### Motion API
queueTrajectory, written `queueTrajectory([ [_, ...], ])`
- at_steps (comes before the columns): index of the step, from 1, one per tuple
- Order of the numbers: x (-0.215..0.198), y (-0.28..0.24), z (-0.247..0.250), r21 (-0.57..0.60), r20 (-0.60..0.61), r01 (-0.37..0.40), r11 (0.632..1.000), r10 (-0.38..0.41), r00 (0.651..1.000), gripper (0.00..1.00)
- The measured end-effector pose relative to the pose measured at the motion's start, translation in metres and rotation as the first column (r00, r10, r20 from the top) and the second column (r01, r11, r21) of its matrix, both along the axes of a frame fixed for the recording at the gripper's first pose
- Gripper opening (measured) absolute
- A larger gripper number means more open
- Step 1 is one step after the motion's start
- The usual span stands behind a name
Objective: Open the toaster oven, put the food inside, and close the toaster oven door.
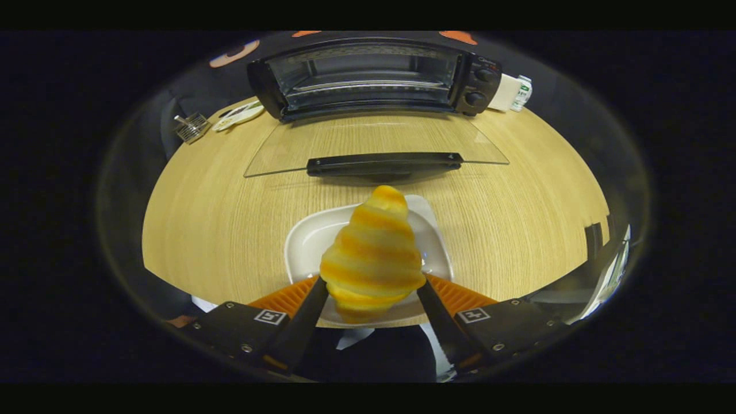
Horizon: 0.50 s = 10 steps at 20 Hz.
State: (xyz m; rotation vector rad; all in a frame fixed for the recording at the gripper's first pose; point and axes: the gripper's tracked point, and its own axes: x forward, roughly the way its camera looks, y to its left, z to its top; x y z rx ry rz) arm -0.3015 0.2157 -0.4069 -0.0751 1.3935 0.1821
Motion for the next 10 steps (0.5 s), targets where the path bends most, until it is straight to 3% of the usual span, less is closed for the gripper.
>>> queueTrajectory([
  [4, -0.004, 0.011, 0.007, 0.133, -0.032, 0.044, 0.990, -0.040, 0.999, 0.74],
  [7, -0.001, 0.015, 0.018, 0.275, -0.049, 0.123, 0.954, -0.114, 0.992, 0.69],
  [10, 0.015, 0.012, 0.041, 0.396, 0.014, 0.143, 0.907, -0.161, 0.987, 0.69],
])
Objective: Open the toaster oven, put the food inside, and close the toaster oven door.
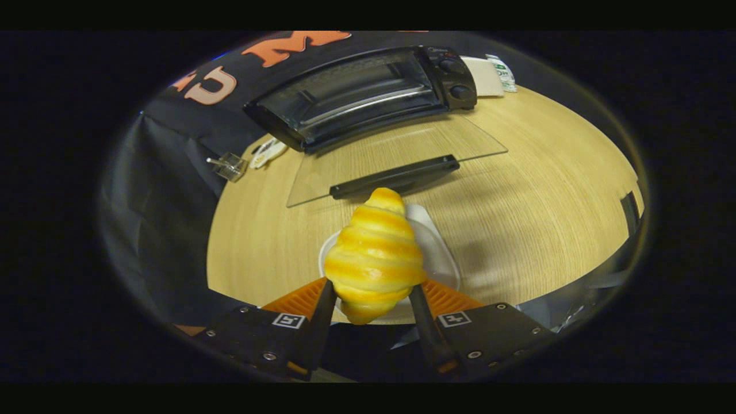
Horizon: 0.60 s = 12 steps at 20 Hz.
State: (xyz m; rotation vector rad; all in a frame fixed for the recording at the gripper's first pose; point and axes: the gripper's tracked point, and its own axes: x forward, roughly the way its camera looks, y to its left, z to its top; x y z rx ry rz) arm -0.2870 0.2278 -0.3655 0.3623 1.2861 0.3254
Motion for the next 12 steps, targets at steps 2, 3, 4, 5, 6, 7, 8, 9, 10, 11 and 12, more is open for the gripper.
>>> queueTrajectory([
  [2, 0.019, -0.001, 0.022, 0.100, 0.056, 0.054, 0.994, -0.060, 0.997, 0.69],
  [3, 0.028, -0.002, 0.030, 0.145, 0.070, 0.083, 0.986, -0.094, 0.993, 0.69],
  [4, 0.038, -0.005, 0.036, 0.177, 0.078, 0.114, 0.978, -0.129, 0.989, 0.69],
  [5, 0.044, -0.009, 0.039, 0.191, 0.087, 0.130, 0.973, -0.148, 0.985, 0.68],
  [6, 0.054, -0.012, 0.039, 0.193, 0.100, 0.136, 0.972, -0.158, 0.982, 0.68],
  [7, 0.062, -0.014, 0.040, 0.197, 0.113, 0.137, 0.971, -0.161, 0.980, 0.68],
  [8, 0.073, -0.015, 0.041, 0.206, 0.125, 0.141, 0.968, -0.169, 0.978, 0.68],
  [9, 0.084, -0.010, 0.042, 0.218, 0.139, 0.141, 0.966, -0.173, 0.975, 0.68],
  [10, 0.096, -0.008, 0.042, 0.222, 0.151, 0.140, 0.965, -0.176, 0.973, 0.68],
  [11, 0.106, -0.007, 0.043, 0.227, 0.165, 0.136, 0.964, -0.176, 0.970, 0.68],
  [12, 0.118, -0.003, 0.044, 0.232, 0.177, 0.133, 0.964, -0.176, 0.968, 0.68],
])
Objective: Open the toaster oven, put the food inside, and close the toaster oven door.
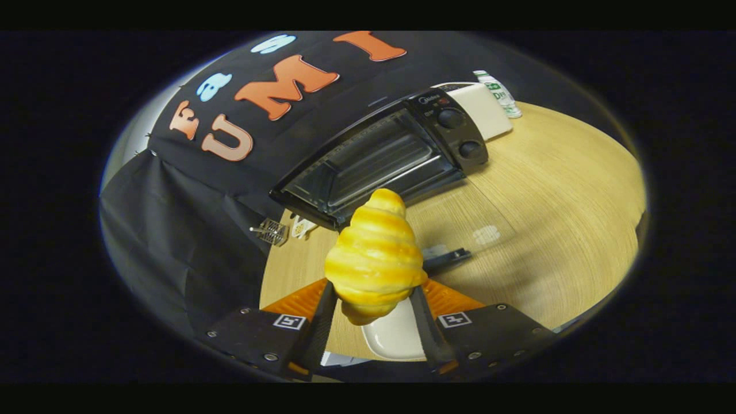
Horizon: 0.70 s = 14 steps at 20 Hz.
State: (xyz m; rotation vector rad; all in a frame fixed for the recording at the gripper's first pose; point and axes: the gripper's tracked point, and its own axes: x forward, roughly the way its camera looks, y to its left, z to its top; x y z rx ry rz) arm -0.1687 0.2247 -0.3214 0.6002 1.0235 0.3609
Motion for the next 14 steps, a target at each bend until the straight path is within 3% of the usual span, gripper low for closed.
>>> queueTrajectory([
  [7, 0.070, 0.025, -0.006, 0.020, 0.012, 0.010, 1.000, -0.010, 1.000, 0.68],
  [14, 0.116, 0.043, -0.020, 0.039, -0.075, 0.038, 0.999, -0.035, 0.997, 0.68],
])
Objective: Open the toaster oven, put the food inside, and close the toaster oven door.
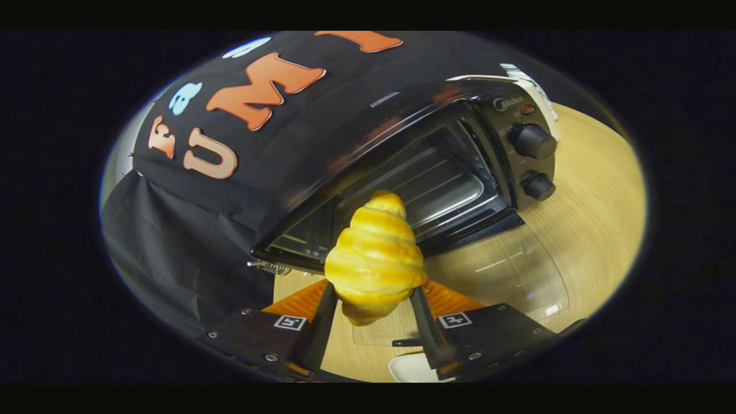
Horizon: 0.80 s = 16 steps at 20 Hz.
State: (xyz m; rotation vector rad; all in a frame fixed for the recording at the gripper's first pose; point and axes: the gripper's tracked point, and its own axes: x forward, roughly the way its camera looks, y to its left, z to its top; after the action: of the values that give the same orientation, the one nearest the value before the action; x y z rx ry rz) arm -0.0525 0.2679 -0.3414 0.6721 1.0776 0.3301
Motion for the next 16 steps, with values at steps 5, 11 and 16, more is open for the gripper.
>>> queueTrajectory([
  [5, 0.024, 0.006, 0.000, -0.019, -0.013, 0.007, 1.000, -0.007, 1.000, 0.68],
  [11, 0.047, 0.001, -0.008, -0.074, 0.006, 0.059, 0.995, -0.059, 0.998, 0.74],
  [16, 0.064, 0.006, -0.015, -0.100, 0.048, 0.106, 0.989, -0.102, 0.994, 0.79],
])
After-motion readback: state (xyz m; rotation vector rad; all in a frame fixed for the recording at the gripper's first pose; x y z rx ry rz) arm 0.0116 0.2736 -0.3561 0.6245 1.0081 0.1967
